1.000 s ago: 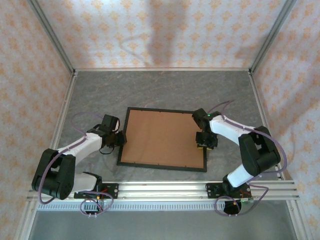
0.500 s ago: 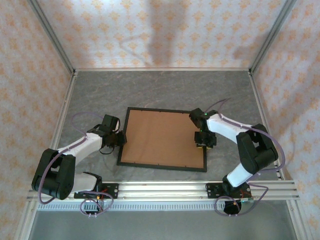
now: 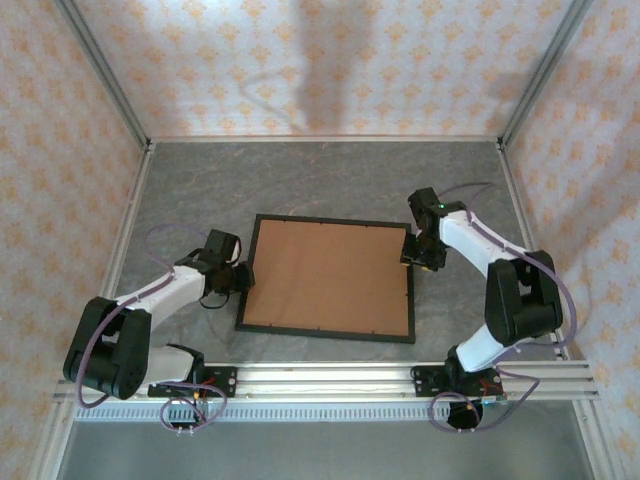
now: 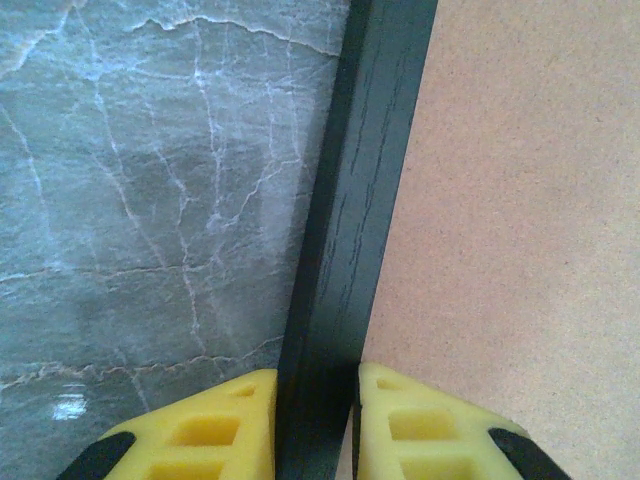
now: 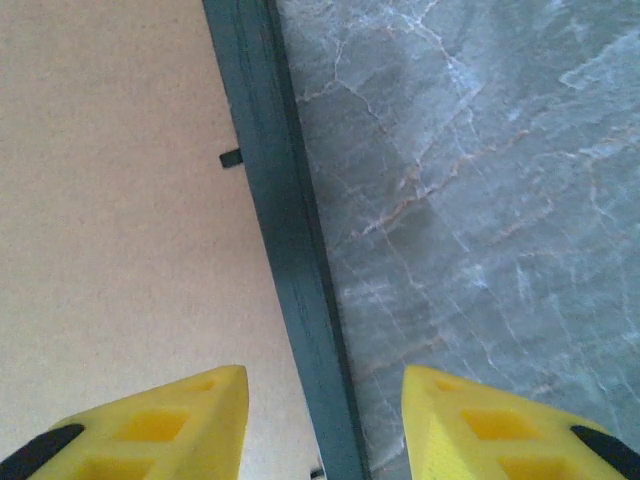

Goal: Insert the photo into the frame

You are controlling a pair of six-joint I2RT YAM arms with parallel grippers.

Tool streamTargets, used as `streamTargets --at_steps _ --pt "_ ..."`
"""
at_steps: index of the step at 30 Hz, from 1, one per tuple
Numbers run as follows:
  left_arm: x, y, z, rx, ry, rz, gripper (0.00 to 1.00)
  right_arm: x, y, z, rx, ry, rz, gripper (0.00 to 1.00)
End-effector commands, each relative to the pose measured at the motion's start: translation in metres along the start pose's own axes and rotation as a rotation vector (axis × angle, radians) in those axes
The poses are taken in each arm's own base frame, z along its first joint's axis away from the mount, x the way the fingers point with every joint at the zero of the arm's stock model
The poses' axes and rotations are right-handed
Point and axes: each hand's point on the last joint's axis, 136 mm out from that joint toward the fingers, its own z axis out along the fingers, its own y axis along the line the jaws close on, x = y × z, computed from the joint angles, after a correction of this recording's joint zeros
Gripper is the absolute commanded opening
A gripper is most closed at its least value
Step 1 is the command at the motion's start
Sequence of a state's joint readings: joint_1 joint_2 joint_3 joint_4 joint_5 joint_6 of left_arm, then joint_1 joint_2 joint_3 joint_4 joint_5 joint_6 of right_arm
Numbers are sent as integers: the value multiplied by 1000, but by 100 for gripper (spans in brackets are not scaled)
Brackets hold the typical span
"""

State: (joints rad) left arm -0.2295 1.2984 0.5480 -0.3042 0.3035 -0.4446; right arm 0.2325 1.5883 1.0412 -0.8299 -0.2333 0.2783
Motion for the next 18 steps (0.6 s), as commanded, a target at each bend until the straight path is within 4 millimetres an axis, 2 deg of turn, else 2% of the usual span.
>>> streamTargets --at_steps 1,6,10,13,18 --pt "23 6 6 -17 79 4 22 -8 6 10 -48 14 -6 45" --pt "24 6 6 -17 85 5 22 -11 8 22 -54 27 0 40" --pt "26 6 5 -13 87 4 22 -14 1 29 -10 25 -1 33" --pt "25 4 1 0 75 -5 22 -15 -4 33 20 24 -5 29" --pt "19 -2 -9 28 36 -12 23 -20 -1 38 16 22 -6 25"
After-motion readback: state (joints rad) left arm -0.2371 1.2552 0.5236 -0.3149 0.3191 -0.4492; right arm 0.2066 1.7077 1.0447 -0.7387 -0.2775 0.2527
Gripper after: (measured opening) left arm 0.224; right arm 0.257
